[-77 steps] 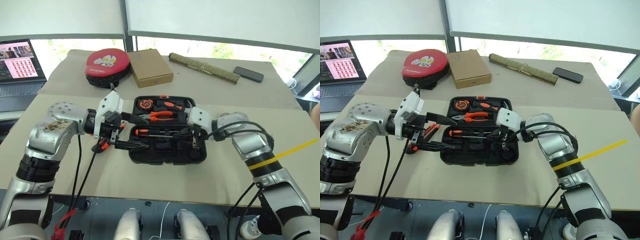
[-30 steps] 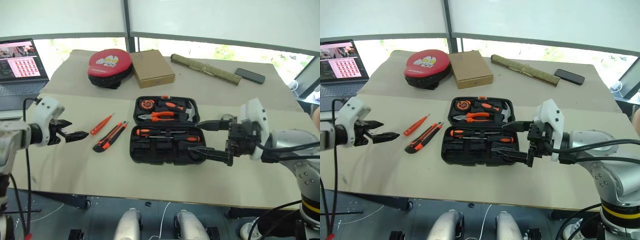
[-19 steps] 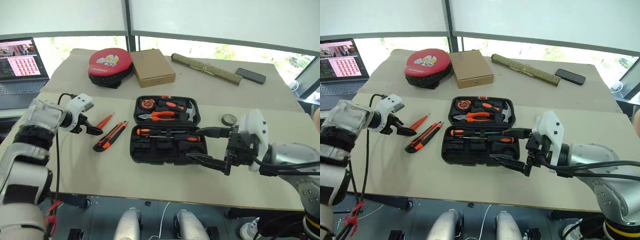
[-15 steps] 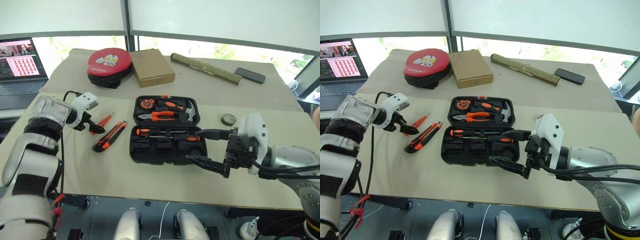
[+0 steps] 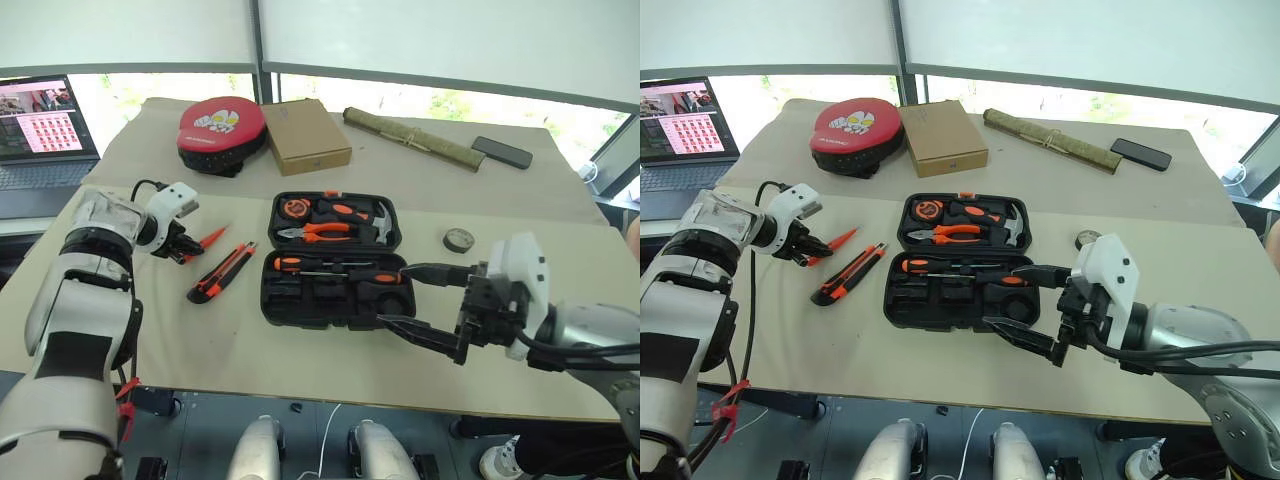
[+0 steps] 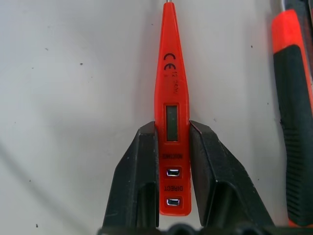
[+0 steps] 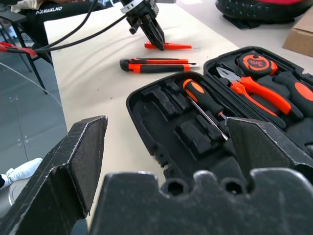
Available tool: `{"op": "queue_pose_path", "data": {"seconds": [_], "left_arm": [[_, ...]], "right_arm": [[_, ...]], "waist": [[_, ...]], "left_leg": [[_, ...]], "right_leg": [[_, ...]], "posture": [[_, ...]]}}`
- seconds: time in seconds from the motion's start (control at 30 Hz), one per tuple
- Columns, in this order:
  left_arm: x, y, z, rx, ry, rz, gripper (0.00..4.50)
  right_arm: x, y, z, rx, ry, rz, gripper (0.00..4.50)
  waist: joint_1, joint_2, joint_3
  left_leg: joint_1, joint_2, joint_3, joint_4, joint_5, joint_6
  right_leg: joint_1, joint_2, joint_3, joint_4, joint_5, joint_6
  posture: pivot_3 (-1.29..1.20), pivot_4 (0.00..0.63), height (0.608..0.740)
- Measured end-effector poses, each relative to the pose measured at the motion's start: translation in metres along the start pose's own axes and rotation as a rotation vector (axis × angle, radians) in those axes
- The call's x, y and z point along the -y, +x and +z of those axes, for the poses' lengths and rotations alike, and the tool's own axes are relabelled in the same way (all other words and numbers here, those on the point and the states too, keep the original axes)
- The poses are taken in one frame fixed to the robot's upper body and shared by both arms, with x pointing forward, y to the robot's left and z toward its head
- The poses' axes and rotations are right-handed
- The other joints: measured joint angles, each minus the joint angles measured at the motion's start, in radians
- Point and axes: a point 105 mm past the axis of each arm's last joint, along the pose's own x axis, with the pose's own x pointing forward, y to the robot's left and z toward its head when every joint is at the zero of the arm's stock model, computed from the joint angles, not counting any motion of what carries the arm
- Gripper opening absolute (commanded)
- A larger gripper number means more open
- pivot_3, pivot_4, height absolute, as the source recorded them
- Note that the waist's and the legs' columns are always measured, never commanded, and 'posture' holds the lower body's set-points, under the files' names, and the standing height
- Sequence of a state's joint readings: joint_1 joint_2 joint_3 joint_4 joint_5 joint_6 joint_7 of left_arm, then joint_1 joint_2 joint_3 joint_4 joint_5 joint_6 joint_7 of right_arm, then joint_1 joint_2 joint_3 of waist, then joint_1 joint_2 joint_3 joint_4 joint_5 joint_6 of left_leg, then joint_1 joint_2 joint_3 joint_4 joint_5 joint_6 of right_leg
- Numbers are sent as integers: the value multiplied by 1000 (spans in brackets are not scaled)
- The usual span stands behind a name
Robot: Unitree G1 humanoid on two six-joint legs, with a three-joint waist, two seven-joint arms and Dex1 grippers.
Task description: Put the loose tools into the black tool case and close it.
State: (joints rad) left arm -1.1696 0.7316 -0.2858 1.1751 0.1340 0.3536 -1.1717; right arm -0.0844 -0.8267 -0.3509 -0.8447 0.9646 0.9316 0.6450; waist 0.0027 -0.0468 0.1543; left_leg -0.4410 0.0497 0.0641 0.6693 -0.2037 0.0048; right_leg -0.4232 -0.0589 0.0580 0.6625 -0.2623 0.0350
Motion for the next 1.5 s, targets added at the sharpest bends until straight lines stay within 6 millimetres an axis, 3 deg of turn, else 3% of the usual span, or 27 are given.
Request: {"op": "queue_pose_path", "data": {"seconds": [0.13,0.27,0.4,0.6,1.07,1.5], "left_arm": [[22,-25,40,201,208,-188,421],[64,-40,58,241,498,-377,421],[109,-22,76,226,658,-518,421],[144,15,74,75,690,-586,421],[157,33,66,-5,604,-580,421],[157,45,70,-54,677,-551,421]], "right_arm": [[2,-8,-11,-42,32,-31,4500],[-2,-17,-27,-112,65,-43,4500],[0,-18,-28,-115,42,-60,4500],[2,-16,-25,-89,36,-80,4500],[2,-13,-29,-66,54,-119,4500],[7,-12,-29,-50,46,-159,4500]], "waist": [[2,-3,1],[4,-2,1],[7,-2,1],[-3,-2,1],[-14,-1,0],[-8,4,-3]], "left_leg": [[-1,0,0,1,0,0],[0,0,0,1,0,0],[-1,0,-1,7,0,0],[-1,0,-3,7,0,0],[-1,0,-4,7,0,0],[0,-1,-4,8,0,0]], "right_leg": [[1,-1,-1,0,0,0],[2,-1,-1,0,0,0],[3,0,-1,1,0,1],[3,1,0,2,0,1],[3,1,0,1,0,1],[5,1,0,1,0,2]], "posture": [[0,150,740],[0,150,740],[0,150,740],[0,150,740],[0,150,740],[0,150,740]]}}
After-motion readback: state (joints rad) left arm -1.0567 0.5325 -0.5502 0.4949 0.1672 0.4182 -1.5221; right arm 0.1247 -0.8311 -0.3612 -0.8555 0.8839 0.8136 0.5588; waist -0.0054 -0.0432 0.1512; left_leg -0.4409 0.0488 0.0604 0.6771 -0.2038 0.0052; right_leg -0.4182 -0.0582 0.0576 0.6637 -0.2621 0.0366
